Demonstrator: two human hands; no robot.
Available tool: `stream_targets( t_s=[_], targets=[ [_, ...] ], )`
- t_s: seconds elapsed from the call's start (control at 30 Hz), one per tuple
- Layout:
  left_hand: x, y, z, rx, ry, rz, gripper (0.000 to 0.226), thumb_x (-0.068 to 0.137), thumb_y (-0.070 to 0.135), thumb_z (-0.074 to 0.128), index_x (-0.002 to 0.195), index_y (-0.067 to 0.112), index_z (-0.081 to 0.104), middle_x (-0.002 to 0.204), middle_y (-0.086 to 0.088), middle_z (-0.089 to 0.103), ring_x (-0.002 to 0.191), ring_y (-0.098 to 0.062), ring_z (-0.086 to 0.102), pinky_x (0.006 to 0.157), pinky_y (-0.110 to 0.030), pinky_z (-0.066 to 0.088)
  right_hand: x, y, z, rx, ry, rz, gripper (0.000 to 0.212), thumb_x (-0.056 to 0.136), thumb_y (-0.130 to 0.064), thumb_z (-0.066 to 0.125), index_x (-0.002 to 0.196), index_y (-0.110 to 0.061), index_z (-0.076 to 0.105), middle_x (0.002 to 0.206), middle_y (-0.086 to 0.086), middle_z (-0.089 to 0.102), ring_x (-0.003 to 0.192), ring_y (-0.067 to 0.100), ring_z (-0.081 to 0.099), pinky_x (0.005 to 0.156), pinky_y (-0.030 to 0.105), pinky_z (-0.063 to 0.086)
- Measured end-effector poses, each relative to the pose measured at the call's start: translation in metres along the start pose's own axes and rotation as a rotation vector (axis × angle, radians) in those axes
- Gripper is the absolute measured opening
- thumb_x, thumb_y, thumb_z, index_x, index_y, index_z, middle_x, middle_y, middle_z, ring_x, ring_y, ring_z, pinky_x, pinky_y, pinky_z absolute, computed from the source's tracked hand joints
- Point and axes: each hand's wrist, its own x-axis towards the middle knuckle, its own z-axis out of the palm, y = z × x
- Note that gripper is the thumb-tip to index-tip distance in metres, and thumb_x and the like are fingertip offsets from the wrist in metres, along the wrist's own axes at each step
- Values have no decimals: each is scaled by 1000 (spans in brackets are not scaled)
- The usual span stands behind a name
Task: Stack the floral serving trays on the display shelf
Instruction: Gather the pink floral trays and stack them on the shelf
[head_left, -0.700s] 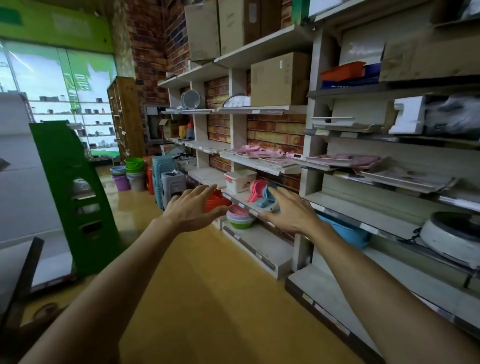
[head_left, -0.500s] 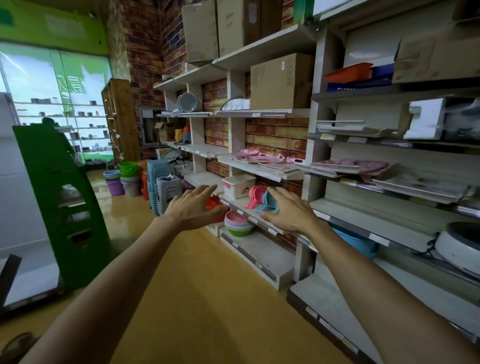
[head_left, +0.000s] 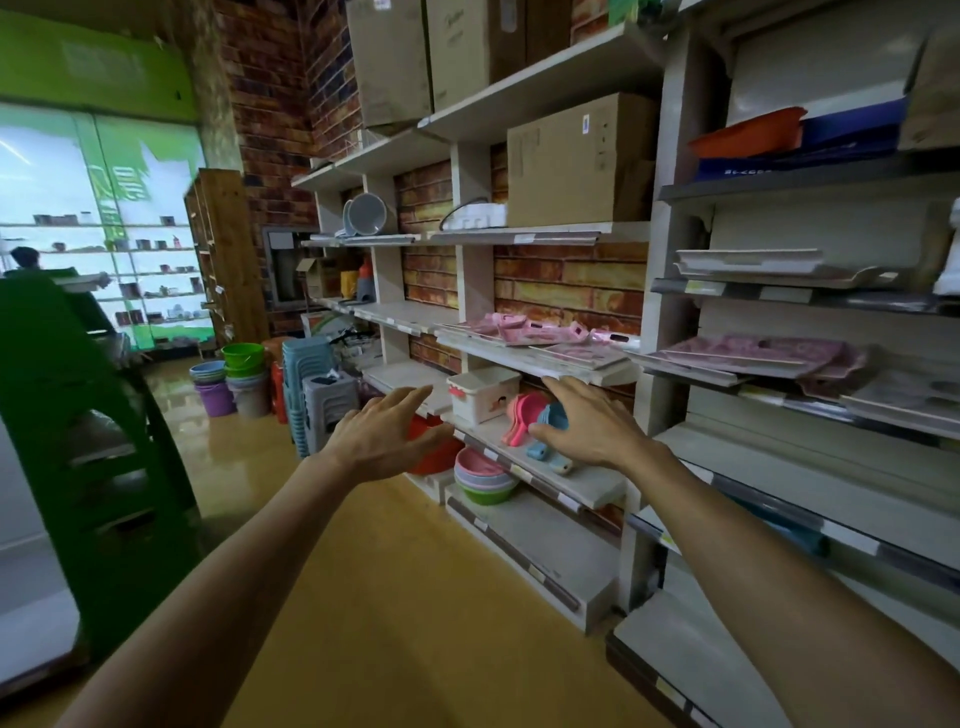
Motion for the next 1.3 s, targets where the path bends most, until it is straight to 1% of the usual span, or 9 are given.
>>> stream_targets(
  t_s=[0.07,0.13,0.23,0.33,0.5,0.73,1.03,1.2,1.3],
  targets=[
    [26,-11,7,5,1,-16,85,80,80,30,152,38,13,161,1,21,144,-29,27,111,-57,28,29,3,13,0,2,-4,78,88,-58,53,151,-25,23,158,-2,27,142,26,31,112,52,31],
    [54,-22,15,15,-1,-25,82,82,78,32,152,38,12,161,0,19,145,-30,24,111,-57,27,60,7,26,-8,-3,-8,80,88,-60,52,153,-25,21,160,-2,24,143,26,29,113,51,30],
    [105,-39,28,14,3,-40,84,80,80,30,151,40,12,161,0,18,145,-31,24,110,-59,28,113,17,47,0,0,-16,81,88,-62,49,154,-28,17,162,-4,20,145,26,27,114,51,29],
    [161,-54,41,35,-5,-45,83,81,81,31,151,41,11,161,0,18,145,-31,25,110,-59,29,172,32,63,10,0,-29,81,88,-59,51,154,-28,17,162,-2,18,146,27,26,114,52,28],
    [265,-71,41,33,29,-42,80,86,74,36,152,36,13,162,0,18,145,-30,25,111,-60,30,275,60,72,46,30,-47,83,81,-62,53,152,-29,23,160,-3,25,142,28,33,109,55,34],
    [375,-100,68,3,24,-48,79,85,76,35,151,38,14,160,0,21,143,-29,28,110,-59,33,389,88,106,39,7,-61,77,88,-58,52,152,-26,23,160,-2,24,142,27,32,110,53,33],
    [500,-166,116,-23,-1,-78,78,86,74,35,152,37,15,161,-1,19,144,-30,26,111,-58,32,519,109,172,50,-30,-39,75,89,-54,51,152,-26,23,161,-2,22,143,27,30,111,52,32],
    [587,-215,142,-24,10,-20,80,85,76,32,151,35,17,160,-1,22,142,-30,31,110,-58,33,604,113,212,36,-32,-8,75,86,-55,54,150,-26,27,156,-2,31,137,27,38,106,51,38],
    [642,-247,152,-32,26,17,77,86,75,33,151,35,18,160,-1,24,142,-29,32,110,-57,33,658,112,227,27,-24,11,78,87,-51,58,153,-25,25,159,-1,28,138,27,38,107,48,39]
  ],
)
